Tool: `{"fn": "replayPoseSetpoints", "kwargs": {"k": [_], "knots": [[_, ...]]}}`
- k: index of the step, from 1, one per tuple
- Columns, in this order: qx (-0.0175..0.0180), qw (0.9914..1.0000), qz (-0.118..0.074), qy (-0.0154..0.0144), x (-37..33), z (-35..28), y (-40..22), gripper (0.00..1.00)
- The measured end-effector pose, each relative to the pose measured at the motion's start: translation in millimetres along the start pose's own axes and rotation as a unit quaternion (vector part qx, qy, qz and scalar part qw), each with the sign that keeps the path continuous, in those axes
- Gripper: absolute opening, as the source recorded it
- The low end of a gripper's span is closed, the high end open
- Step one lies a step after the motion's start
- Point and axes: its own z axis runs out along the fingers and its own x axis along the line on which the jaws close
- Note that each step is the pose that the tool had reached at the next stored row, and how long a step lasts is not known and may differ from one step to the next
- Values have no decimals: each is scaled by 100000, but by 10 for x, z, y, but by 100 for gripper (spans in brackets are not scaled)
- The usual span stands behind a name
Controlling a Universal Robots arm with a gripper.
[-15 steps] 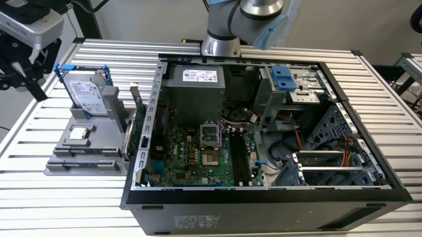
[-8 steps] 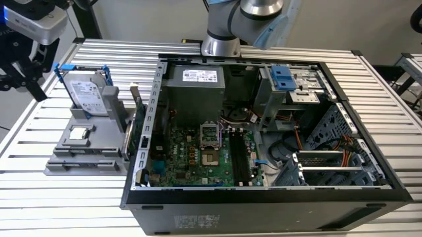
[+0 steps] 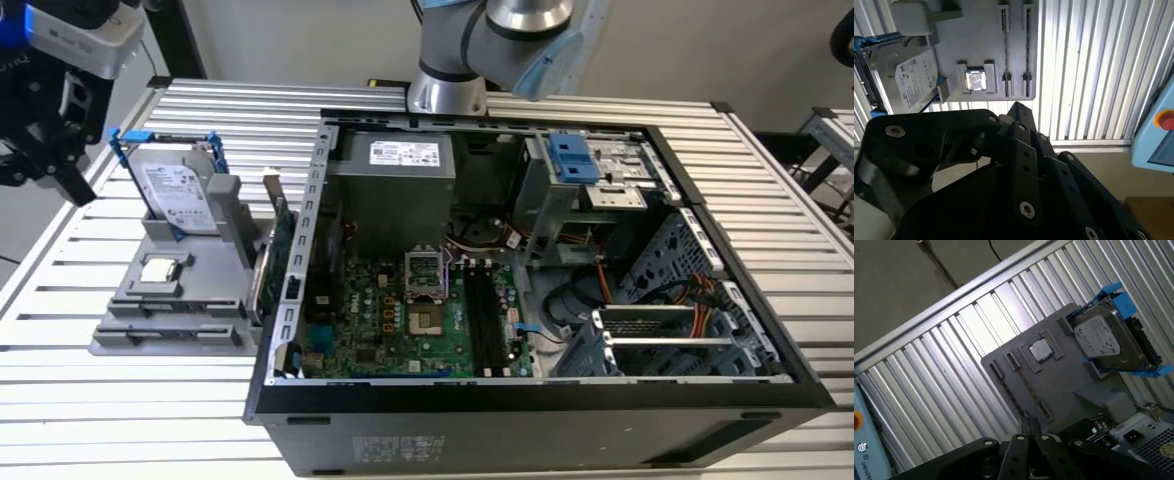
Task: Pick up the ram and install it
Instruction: 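Pick up the ram and move it above insertion slot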
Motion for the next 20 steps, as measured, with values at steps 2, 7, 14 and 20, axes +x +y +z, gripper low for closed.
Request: {"fn": "replayPoseSetpoints", "kwargs": {"k": [2,7,14,20], "knots": [[152,99983,-1862,-38,0,-1,0,0],[888,99802,-6217,-370,0,0,0,0],[1746,99226,-12269,-761,0,1,1,0],[1525,98405,-17714,-643,1,3,1,0]]}}
